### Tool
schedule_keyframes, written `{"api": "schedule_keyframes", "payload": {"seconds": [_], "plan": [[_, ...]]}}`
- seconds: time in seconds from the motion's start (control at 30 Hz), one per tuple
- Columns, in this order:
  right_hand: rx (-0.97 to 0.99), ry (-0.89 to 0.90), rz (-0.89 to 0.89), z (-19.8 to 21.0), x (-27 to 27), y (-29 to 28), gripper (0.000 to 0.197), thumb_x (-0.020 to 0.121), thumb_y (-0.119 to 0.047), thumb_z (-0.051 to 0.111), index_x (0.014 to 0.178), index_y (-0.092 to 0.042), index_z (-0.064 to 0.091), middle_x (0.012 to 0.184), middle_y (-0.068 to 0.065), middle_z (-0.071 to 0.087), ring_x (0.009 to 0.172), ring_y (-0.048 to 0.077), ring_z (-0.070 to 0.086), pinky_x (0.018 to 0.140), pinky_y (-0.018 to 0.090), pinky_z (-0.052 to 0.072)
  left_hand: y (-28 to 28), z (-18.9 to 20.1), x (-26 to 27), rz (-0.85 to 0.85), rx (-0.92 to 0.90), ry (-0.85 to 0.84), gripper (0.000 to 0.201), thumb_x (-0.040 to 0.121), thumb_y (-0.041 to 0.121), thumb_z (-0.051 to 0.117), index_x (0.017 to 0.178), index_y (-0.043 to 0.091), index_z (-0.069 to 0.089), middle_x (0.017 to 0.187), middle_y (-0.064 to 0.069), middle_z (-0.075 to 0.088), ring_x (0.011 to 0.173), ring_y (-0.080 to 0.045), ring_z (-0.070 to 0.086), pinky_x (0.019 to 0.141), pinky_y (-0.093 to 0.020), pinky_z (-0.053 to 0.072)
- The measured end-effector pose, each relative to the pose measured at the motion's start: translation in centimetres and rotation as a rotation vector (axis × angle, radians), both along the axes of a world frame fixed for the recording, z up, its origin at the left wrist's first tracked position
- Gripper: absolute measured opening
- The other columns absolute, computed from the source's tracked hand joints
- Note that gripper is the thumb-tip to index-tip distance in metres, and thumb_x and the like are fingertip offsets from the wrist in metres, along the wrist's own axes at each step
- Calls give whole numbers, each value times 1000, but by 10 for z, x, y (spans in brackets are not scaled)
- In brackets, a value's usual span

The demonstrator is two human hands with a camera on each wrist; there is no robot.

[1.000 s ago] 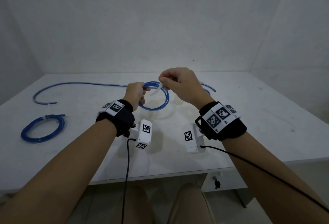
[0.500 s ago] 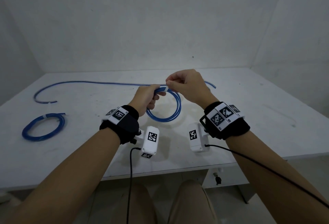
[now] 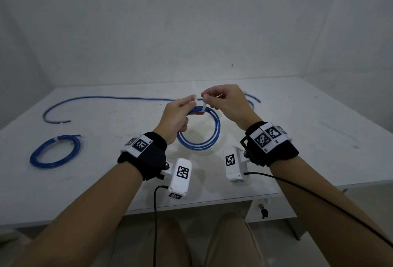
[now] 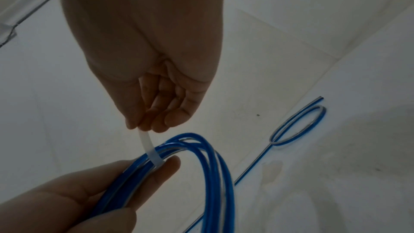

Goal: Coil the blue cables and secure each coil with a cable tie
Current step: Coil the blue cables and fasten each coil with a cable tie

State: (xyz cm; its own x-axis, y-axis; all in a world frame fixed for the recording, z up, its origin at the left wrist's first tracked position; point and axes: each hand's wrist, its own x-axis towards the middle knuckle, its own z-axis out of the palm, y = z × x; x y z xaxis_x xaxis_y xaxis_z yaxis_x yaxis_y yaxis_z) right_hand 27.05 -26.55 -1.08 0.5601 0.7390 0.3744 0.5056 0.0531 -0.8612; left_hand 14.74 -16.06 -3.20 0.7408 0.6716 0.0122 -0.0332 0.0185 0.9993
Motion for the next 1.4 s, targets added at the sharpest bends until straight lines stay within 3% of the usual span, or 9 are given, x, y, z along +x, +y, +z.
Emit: {"api": "schedule_keyframes", "payload": {"seconds": [0.33,0.57,0.77,0.83,0.9,0.97,1.13,1.27,1.4], "plan": [[111,117,-68,-4,3,2,17,83,-8,71,100,-4,73,81,10,72,68,16,62,70,27,54,-9,-6,-1,11,167,36,27,99,21,53,120,11,67,85,-12,76,35,-5,28,41,-22,23],[169,146,-114,-9,6,2,13,81,-7,74,93,-6,70,80,18,71,67,19,64,71,31,56,-9,-7,-3,22,210,38,28,97,21,55,123,19,66,79,-4,77,44,-14,24,42,-25,23],[189,146,-105,-11,8,4,9,81,-10,74,90,-12,71,82,13,72,74,22,66,74,34,58,-16,-1,-8,19,239,-16,26,97,13,55,119,4,66,89,-19,72,34,1,49,39,-14,32],[200,146,-107,-11,8,3,9,81,-10,74,91,-12,72,82,11,73,75,19,66,74,32,57,-19,1,-8,7,253,-23,27,97,11,55,119,1,65,92,-20,71,35,2,51,52,-29,49],[203,143,-101,-11,7,2,10,82,-10,73,93,-10,72,84,11,73,76,18,66,74,31,57,-21,2,-9,-1,267,-7,26,97,12,56,118,2,67,91,-17,71,37,2,52,79,-50,46],[204,137,-92,-11,7,1,11,83,-9,72,94,-8,72,84,10,73,76,18,66,75,31,57,-20,0,-8,3,288,11,25,96,14,57,116,4,68,89,-14,72,38,3,53,84,-54,43],[155,98,-95,-12,9,0,11,84,-9,71,95,-9,72,82,6,72,74,15,66,76,33,57,-11,-10,-3,14,375,38,23,95,20,60,114,11,70,85,-7,75,56,5,62,59,-15,43],[119,103,-71,-11,11,0,9,85,-8,70,93,-11,72,82,8,72,74,19,65,76,34,56,-6,-14,-1,-8,397,49,21,94,20,60,111,15,71,84,-2,76,76,-1,71,71,-11,44],[23,96,-19,-5,15,-3,11,86,-7,68,95,-5,72,81,10,71,71,17,63,73,28,55,-3,-16,1,10,378,30,20,94,19,62,110,14,73,87,-6,77,85,-12,73,87,-23,49]]}}
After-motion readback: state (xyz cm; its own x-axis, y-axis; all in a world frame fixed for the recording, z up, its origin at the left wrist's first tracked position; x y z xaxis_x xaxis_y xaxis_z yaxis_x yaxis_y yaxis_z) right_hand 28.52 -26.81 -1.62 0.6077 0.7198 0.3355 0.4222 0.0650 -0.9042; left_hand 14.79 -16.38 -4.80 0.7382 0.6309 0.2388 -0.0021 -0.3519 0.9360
